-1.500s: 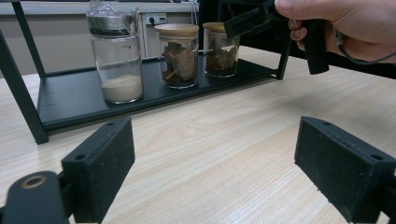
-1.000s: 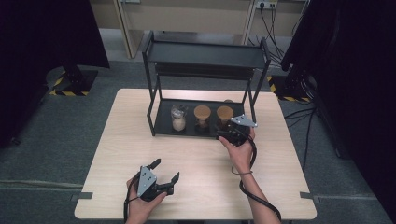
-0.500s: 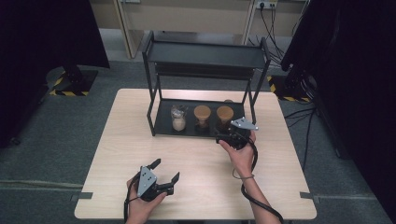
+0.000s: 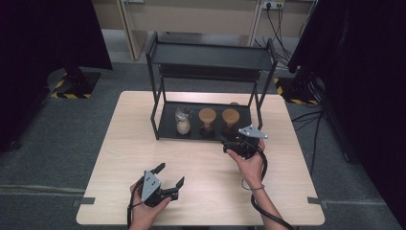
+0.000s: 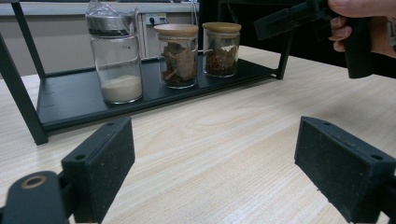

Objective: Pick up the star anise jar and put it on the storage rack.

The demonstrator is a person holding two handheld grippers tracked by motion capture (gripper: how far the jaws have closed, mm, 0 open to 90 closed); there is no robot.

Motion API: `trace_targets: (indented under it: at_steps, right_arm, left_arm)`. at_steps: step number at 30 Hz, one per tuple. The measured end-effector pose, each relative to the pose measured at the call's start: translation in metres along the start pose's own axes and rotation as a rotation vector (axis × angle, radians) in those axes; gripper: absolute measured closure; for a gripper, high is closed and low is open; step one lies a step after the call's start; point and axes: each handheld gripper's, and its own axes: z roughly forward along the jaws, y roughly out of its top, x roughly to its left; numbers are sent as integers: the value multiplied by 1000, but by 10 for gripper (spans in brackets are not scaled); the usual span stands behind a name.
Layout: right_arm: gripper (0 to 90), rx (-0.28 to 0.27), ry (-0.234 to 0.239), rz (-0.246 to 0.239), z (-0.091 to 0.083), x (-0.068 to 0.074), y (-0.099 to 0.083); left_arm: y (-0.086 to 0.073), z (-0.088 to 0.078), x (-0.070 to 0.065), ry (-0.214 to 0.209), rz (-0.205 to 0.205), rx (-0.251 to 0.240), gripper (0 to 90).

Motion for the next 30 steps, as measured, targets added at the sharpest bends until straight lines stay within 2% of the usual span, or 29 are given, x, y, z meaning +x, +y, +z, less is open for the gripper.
trace_targets:
  at_steps: [30]
  right_arm:
    - [40, 6, 25, 8, -36, -3, -26]
  left_arm:
    - [0, 1, -1, 1, -1, 1, 119]
